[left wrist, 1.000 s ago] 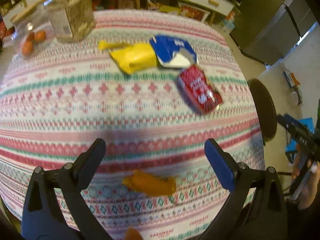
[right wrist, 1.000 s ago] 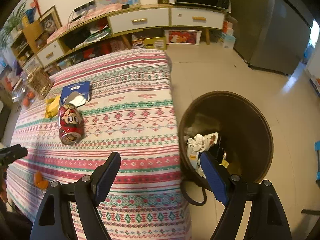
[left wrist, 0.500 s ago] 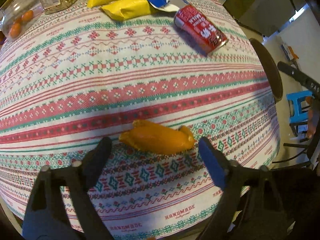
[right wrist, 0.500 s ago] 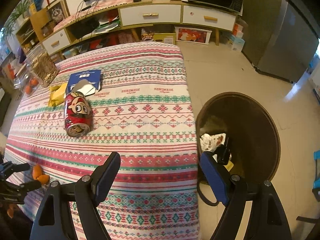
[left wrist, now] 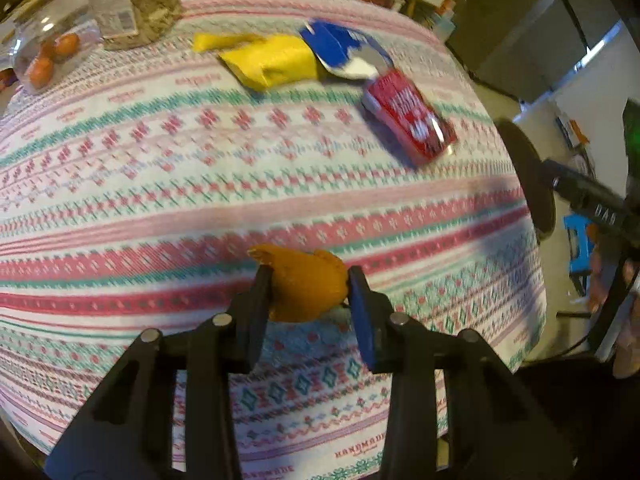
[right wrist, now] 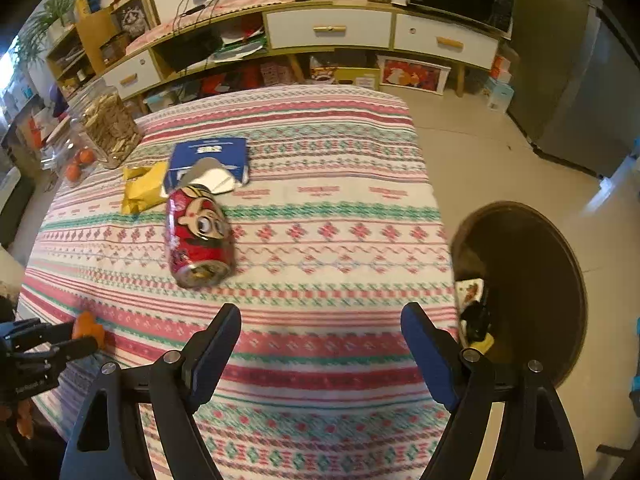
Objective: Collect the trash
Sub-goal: 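Grasp the orange sweet potato piece with the left tool while the right tool grasps the red milk can, then carry the orange piece and red can over the brown bin with both tools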
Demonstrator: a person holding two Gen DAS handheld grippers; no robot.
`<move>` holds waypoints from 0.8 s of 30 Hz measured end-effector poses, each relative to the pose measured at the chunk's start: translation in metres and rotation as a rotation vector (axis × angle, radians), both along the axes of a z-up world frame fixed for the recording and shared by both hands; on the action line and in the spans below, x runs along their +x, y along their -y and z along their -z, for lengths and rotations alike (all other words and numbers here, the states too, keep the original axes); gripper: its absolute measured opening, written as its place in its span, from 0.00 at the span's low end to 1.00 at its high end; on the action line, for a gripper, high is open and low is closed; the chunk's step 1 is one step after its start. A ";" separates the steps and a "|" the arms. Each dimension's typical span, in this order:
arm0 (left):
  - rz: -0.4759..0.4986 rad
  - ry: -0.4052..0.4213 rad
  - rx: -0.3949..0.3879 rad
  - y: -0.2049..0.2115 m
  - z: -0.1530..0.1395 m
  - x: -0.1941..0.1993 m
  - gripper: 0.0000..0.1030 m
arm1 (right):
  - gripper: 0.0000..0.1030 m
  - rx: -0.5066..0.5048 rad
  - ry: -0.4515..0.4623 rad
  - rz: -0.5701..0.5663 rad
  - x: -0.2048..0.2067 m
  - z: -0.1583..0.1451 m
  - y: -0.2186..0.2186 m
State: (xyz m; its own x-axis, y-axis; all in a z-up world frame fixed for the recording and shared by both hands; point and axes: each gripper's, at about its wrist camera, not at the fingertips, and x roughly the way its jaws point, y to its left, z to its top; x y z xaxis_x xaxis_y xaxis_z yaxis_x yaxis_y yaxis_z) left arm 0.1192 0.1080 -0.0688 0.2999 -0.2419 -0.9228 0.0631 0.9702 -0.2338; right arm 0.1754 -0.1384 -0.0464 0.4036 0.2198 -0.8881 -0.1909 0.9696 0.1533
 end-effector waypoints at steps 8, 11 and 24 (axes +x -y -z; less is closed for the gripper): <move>-0.074 0.084 0.015 -0.017 -0.028 0.015 0.38 | 0.81 0.047 0.010 -0.062 0.018 0.010 -0.051; -0.101 0.089 0.001 -0.027 -0.034 0.019 0.38 | 0.81 0.068 0.009 -0.095 0.027 0.014 -0.071; -0.138 0.084 0.022 -0.029 -0.026 0.028 0.38 | 0.65 0.096 -0.033 -0.162 0.046 0.049 -0.112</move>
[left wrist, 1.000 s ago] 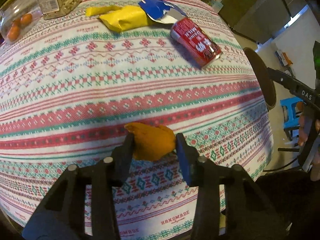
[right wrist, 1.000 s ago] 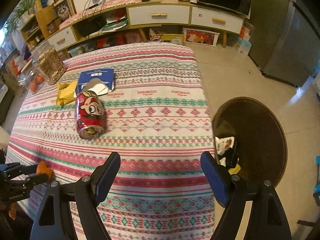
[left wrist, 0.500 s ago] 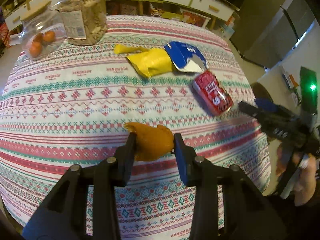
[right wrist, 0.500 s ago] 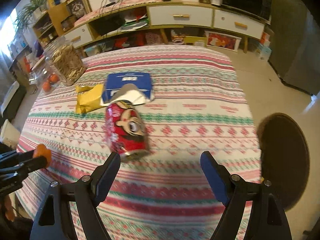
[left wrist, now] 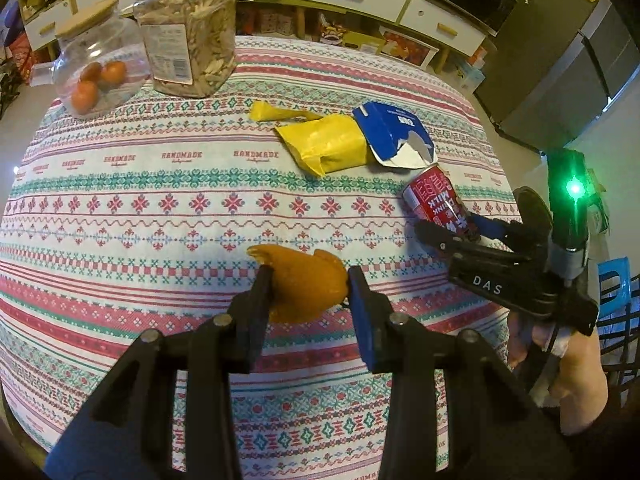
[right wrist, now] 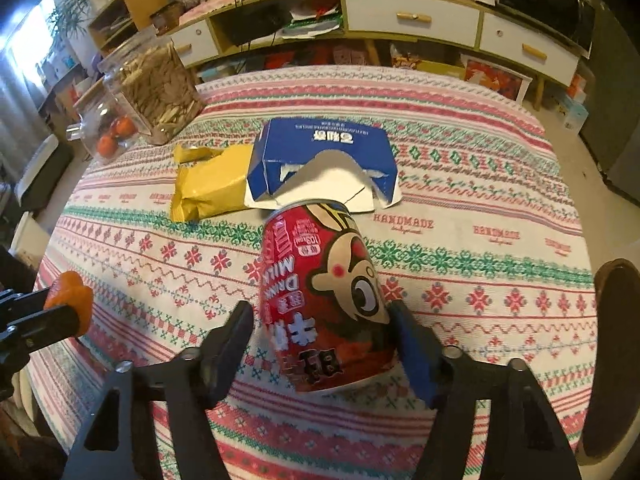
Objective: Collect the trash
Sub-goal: 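Carry the orange piece and red can over the brown bin with both tools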
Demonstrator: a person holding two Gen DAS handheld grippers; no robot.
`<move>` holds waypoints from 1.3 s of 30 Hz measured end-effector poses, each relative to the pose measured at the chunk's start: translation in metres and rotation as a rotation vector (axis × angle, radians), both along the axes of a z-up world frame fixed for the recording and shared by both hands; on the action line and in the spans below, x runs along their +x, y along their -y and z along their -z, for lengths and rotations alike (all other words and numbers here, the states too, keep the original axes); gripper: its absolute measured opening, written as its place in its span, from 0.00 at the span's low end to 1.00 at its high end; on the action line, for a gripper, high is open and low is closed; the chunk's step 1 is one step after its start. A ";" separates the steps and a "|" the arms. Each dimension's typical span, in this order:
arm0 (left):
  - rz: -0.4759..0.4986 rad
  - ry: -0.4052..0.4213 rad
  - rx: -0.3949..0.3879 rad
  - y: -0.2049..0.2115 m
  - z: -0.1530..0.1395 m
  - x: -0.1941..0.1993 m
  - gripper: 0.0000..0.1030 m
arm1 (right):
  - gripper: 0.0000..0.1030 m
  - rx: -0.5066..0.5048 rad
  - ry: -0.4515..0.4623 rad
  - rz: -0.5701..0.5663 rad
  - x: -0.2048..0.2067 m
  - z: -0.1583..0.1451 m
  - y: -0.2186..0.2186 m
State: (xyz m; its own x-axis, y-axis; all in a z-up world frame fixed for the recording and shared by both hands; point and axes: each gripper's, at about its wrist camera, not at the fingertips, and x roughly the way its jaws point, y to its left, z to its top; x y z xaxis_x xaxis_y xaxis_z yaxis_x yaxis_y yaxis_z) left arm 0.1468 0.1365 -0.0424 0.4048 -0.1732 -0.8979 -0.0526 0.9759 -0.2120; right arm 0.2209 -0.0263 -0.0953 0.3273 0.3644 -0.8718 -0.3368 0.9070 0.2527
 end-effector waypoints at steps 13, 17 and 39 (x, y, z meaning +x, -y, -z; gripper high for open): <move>0.010 0.018 0.001 0.011 -0.002 0.006 0.38 | 0.64 0.101 -0.011 0.036 -0.016 -0.028 0.045; 0.026 0.026 0.003 0.025 -0.005 0.007 0.38 | 0.64 0.117 0.001 0.059 -0.022 -0.040 0.067; 0.265 0.071 -0.049 0.208 -0.006 0.023 0.38 | 0.64 0.070 -0.016 0.415 -0.050 -0.041 0.289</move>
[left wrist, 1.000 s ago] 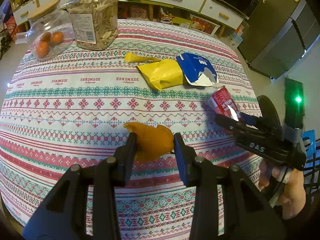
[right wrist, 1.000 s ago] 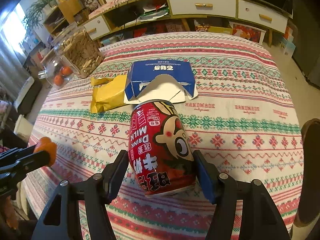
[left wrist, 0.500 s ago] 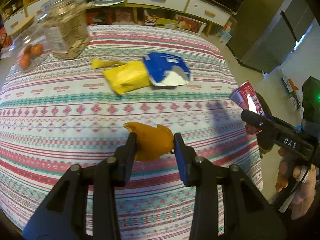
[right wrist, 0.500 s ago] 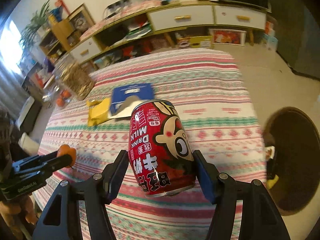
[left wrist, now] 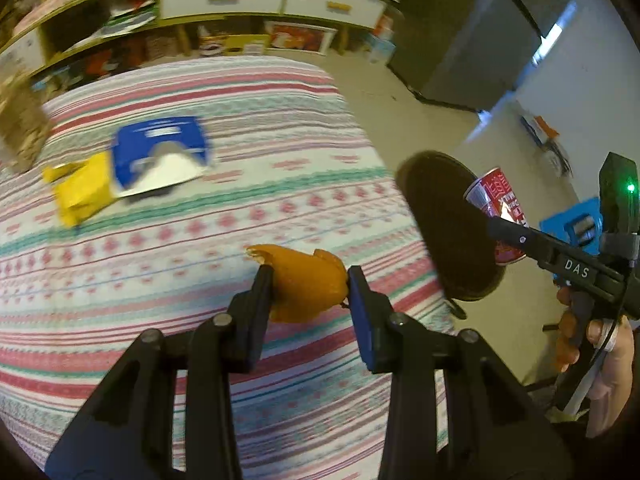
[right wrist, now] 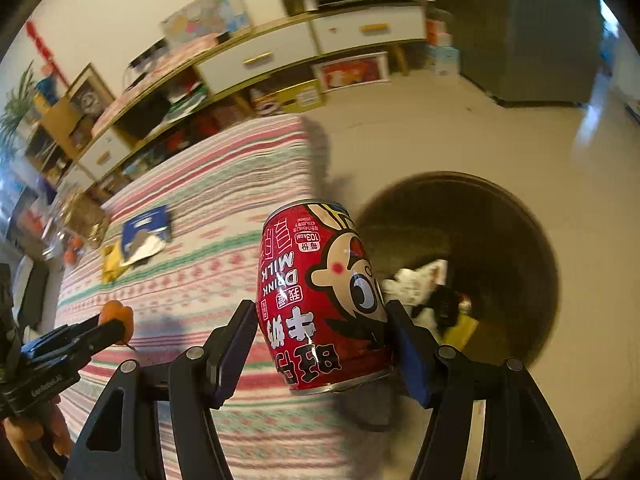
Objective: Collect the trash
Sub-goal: 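Carry the orange piece and red can over the brown bin with both tools, then open the left tool to drop the orange piece while the right tool drops the can into the bin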
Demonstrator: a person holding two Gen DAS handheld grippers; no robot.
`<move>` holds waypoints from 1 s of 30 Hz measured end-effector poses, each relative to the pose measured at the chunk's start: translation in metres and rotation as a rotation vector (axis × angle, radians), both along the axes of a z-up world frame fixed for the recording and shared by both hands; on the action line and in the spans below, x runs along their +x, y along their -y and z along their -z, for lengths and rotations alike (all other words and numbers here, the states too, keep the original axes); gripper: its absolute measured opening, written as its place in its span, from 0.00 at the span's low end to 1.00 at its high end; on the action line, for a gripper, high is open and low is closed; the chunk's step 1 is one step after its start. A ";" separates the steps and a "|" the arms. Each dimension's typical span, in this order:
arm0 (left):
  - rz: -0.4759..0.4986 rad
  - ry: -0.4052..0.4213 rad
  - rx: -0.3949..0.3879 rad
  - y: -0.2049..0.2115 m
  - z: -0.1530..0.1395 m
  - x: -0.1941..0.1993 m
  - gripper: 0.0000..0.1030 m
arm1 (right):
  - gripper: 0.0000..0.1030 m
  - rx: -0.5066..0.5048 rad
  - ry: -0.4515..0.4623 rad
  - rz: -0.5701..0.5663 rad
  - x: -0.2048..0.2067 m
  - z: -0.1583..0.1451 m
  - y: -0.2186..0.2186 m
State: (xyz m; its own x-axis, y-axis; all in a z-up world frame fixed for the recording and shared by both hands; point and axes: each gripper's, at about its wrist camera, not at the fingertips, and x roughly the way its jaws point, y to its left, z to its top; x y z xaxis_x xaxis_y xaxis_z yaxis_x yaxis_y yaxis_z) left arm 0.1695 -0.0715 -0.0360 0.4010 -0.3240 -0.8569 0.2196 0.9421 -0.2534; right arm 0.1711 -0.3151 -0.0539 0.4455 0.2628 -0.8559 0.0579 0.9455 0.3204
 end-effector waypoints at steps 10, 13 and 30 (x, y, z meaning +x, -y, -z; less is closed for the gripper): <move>0.141 -0.011 0.005 0.113 0.022 0.020 0.38 | 0.64 0.021 -0.060 0.117 -0.023 0.025 0.088; 0.168 -0.013 -0.010 0.143 0.026 0.025 0.38 | 0.64 0.028 -0.075 0.140 -0.027 0.031 0.102; 0.199 0.128 0.134 0.157 0.004 0.019 0.82 | 0.64 0.003 -0.143 0.160 -0.024 0.057 0.118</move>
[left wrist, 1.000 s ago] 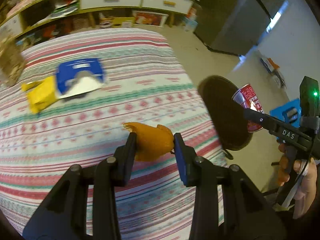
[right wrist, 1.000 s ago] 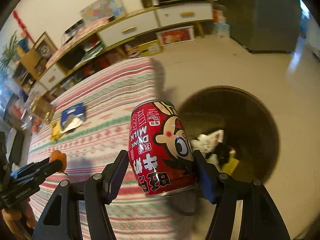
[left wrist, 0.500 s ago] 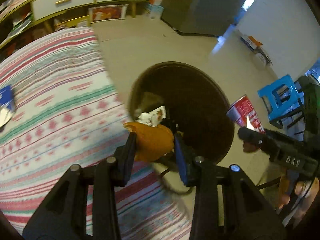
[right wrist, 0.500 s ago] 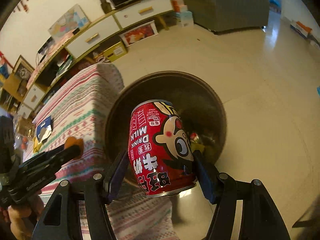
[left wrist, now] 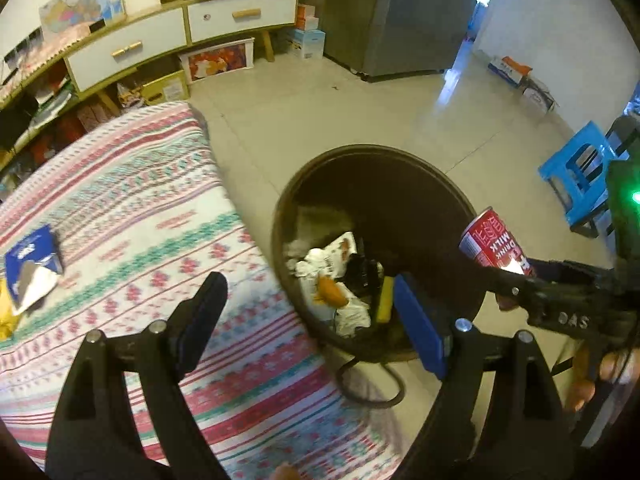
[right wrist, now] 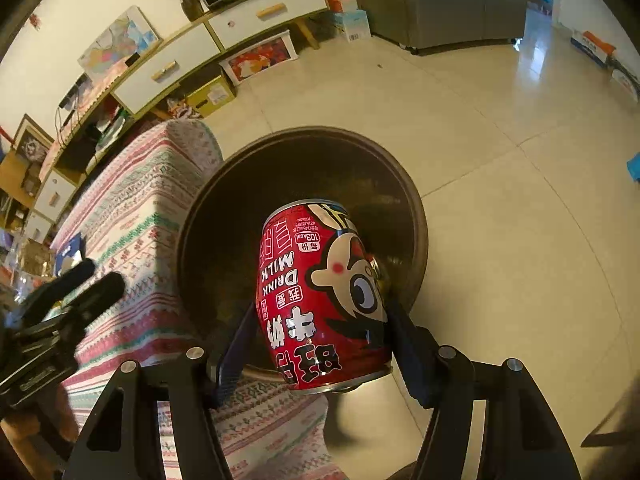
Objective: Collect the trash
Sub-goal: 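Open the left tool to drop the orange piece while the right tool drops the can into the bin, then move both tools back over the table toward the blue box and yellow bag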
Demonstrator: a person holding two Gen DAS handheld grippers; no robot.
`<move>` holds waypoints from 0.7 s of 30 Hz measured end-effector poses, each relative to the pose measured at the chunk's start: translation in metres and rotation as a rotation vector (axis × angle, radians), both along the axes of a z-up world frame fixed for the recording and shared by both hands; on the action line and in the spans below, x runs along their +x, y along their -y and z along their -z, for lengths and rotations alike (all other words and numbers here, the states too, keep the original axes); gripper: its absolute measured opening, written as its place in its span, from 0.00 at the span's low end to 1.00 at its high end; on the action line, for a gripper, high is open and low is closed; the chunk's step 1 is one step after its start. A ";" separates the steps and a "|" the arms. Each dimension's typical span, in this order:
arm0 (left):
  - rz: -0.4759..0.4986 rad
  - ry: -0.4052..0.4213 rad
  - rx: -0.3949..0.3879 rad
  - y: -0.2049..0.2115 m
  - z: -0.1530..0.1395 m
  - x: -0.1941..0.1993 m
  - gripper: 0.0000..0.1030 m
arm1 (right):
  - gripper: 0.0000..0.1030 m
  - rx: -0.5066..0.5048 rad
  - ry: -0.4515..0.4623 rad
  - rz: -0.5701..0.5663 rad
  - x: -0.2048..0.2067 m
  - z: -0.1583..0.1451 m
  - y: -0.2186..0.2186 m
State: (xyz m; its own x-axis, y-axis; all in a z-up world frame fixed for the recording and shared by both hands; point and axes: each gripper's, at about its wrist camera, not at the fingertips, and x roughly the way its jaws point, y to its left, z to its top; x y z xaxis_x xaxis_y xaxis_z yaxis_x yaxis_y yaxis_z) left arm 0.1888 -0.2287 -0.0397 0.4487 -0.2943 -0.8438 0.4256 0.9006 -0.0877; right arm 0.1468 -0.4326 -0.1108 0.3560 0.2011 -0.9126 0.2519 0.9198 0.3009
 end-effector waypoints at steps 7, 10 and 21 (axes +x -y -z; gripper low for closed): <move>-0.046 0.007 -0.015 -0.039 -0.011 -0.012 0.85 | 0.64 -0.033 -0.049 -0.018 0.005 0.019 -0.009; -0.066 0.016 0.004 -0.051 -0.009 -0.017 0.86 | 0.64 -0.049 -0.071 -0.032 0.007 0.027 -0.015; -0.130 0.053 0.028 -0.105 -0.012 -0.037 0.95 | 0.77 -0.093 -0.064 -0.047 0.004 0.020 -0.031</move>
State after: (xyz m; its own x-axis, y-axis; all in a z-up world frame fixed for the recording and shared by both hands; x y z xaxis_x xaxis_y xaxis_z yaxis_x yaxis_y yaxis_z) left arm 0.1514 -0.1240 -0.0274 0.5257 -0.2076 -0.8249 0.3087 0.9502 -0.0425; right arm 0.1511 -0.4018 -0.1309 0.2884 0.1295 -0.9487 0.2236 0.9543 0.1982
